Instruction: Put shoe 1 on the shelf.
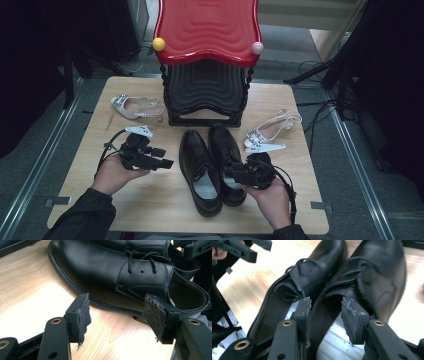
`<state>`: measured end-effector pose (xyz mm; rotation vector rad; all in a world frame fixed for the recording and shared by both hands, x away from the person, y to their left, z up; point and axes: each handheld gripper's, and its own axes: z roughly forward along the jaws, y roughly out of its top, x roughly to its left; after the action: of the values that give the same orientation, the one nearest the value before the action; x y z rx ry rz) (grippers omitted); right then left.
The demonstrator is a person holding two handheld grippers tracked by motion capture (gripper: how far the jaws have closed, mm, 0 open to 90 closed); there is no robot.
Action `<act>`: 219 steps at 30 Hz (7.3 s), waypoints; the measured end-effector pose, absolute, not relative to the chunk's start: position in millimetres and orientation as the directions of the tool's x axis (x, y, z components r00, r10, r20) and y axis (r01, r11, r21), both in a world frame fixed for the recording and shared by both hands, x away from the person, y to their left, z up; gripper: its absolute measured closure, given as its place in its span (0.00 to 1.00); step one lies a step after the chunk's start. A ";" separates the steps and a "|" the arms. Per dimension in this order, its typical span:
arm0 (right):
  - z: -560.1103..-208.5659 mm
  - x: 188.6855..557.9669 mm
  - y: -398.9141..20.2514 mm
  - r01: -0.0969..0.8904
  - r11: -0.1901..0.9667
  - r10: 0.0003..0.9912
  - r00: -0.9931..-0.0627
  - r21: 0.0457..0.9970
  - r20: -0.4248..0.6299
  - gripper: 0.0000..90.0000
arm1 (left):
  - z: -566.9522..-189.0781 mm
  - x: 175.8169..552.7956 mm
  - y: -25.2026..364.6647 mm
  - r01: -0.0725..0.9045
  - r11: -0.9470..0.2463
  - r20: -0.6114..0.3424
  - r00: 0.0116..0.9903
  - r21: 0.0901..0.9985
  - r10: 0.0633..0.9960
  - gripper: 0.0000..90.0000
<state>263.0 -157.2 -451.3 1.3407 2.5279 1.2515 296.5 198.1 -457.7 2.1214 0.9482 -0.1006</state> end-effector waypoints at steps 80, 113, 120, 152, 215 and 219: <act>-375.1 311.3 -138.6 0.807 0.303 0.625 -0.570 0.507 0.534 0.93 | -456.6 291.9 239.6 0.684 -0.308 -0.362 0.651 0.661 0.667 0.45; -360.1 403.9 -102.9 0.666 -0.187 0.803 -0.320 0.722 0.502 0.92 | -458.5 293.1 237.4 0.673 -0.329 -0.362 0.672 0.663 0.646 0.48; -370.6 414.5 -93.3 0.657 -0.198 0.843 -0.264 0.728 0.468 0.92 | -458.3 292.6 234.5 0.668 -0.342 -0.363 0.683 0.661 0.633 0.48; -383.3 433.6 -54.2 0.680 -0.249 0.849 -0.190 0.690 0.493 0.81 | -454.7 292.8 231.4 0.649 -0.337 -0.352 0.695 0.682 0.626 0.52; -372.1 339.9 -106.8 0.586 0.272 0.626 -0.710 0.763 0.323 0.46 | -292.5 379.9 179.6 0.496 -0.426 -0.245 0.819 0.757 0.518 0.98; -381.6 337.0 -111.3 0.585 0.281 0.623 -0.714 0.761 0.319 0.49 | -274.9 393.2 173.0 0.473 -0.427 -0.230 0.831 0.770 0.506 0.99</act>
<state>337.0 -111.3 -381.6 1.1701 2.4815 1.4443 393.2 173.0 -274.9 2.0883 0.7166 0.0450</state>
